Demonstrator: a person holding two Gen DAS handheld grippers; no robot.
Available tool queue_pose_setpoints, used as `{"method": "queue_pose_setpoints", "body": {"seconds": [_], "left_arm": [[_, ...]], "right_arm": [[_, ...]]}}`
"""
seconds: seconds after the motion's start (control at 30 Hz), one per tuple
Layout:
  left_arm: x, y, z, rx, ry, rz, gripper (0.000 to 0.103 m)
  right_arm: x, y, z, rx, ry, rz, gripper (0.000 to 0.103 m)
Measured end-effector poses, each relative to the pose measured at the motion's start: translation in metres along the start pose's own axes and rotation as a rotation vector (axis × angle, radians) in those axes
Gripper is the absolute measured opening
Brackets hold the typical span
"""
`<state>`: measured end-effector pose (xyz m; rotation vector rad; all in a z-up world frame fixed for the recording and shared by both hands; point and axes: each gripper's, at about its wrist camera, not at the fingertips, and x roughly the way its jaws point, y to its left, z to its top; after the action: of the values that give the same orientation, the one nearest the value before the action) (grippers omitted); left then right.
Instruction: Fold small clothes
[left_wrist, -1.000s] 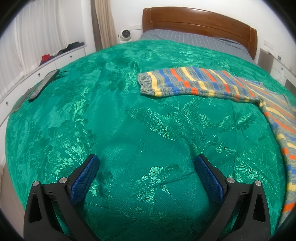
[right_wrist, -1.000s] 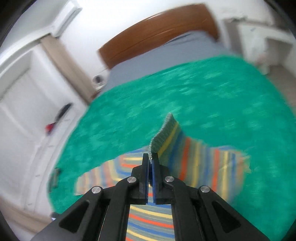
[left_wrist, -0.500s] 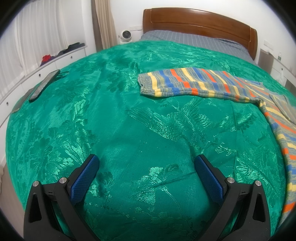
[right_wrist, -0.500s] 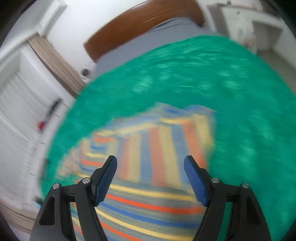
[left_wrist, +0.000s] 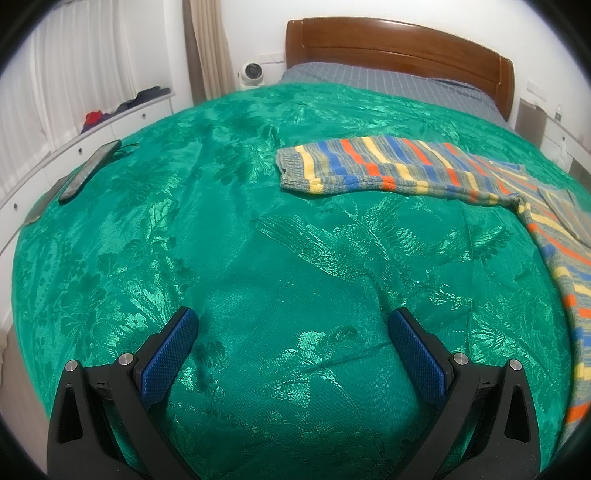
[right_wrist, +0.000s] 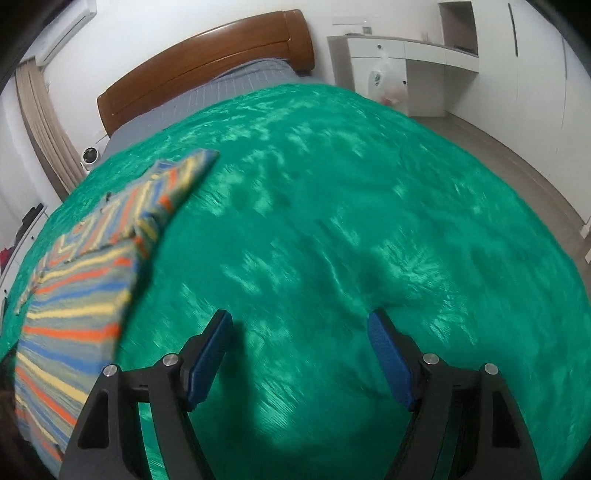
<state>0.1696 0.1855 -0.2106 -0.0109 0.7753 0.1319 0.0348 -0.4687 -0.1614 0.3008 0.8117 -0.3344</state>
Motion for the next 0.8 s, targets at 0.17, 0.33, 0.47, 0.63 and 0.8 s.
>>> {"method": "queue_pose_setpoints", "body": {"seconds": [0.17, 0.33, 0.47, 0.63, 0.8], "left_arm": [[0.0, 0.0, 0.0, -0.001, -0.005, 0.001, 0.103], [0.0, 0.0, -0.001, -0.001, -0.008, 0.002, 0.103], [0.0, 0.0, -0.001, -0.001, -0.008, 0.001, 0.103], [0.0, 0.0, -0.001, -0.001, -0.008, 0.001, 0.103], [0.0, 0.0, -0.001, -0.001, -0.008, 0.001, 0.103]], "right_arm": [[0.0, 0.006, -0.013, -0.04, -0.068, 0.02, 0.092], [0.006, 0.008, -0.015, -0.055, -0.078, 0.038, 0.096], [0.004, 0.006, -0.017, -0.048, -0.084, 0.052, 0.097], [0.004, 0.007, -0.018, -0.05, -0.085, 0.05, 0.097], [0.005, 0.007, -0.017, -0.05, -0.085, 0.05, 0.097]]}}
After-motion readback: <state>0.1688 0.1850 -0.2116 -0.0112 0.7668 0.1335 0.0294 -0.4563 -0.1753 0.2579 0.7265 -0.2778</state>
